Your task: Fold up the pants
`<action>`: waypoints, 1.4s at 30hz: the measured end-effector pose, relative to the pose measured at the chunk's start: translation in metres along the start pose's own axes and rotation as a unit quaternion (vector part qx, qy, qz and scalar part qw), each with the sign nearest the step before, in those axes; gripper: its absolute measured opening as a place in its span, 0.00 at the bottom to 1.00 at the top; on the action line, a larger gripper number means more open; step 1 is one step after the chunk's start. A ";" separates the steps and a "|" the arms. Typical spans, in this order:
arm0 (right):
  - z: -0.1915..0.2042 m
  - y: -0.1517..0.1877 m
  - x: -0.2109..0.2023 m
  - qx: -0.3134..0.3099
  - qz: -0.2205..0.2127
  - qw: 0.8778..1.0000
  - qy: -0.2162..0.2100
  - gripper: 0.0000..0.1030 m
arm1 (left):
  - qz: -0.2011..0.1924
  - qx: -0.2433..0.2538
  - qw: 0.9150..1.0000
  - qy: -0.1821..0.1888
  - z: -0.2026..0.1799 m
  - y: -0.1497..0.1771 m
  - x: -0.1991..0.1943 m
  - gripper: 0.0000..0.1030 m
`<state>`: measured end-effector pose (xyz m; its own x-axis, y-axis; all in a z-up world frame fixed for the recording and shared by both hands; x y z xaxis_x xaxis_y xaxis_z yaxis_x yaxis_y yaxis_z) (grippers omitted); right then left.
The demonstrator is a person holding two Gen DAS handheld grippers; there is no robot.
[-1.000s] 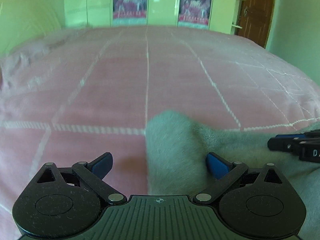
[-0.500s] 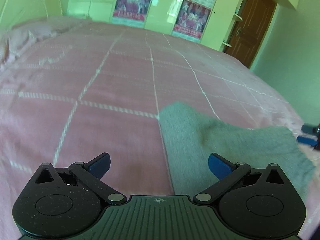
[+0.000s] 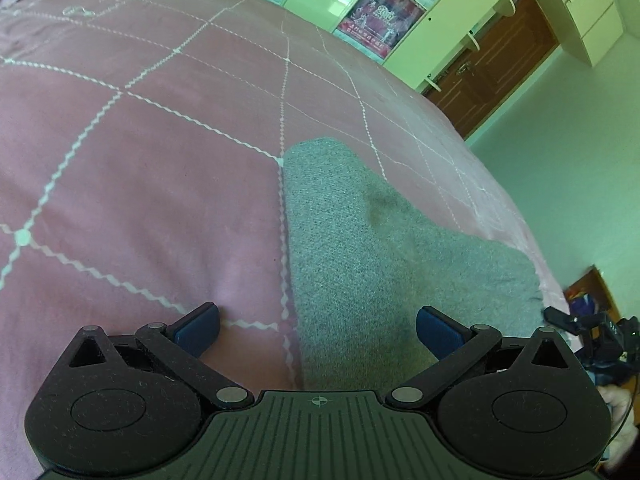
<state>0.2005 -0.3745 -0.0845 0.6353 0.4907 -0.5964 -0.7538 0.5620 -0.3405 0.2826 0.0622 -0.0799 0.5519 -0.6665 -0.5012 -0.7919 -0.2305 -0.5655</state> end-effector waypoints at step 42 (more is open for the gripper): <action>0.065 -0.024 0.010 -0.107 0.014 0.993 -0.039 0.38 | -0.015 -0.029 0.984 0.176 -0.016 -0.029 0.022 0.24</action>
<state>0.2356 -0.3401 -0.0349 0.6180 0.5598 -0.5520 -0.7848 0.3969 -0.4760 0.3134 0.0423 -0.0642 0.4586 -0.8608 -0.2204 -0.7954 -0.2871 -0.5337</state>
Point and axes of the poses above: each gripper's, at about its wrist camera, not at the fingertips, and x roughly the way its jaws point, z to its left, y to its underside, the point moved 1 cm from there along x, roughly the way its jaws point, and after that the axes turned 11 degrees about y, right-handed, at the moved point
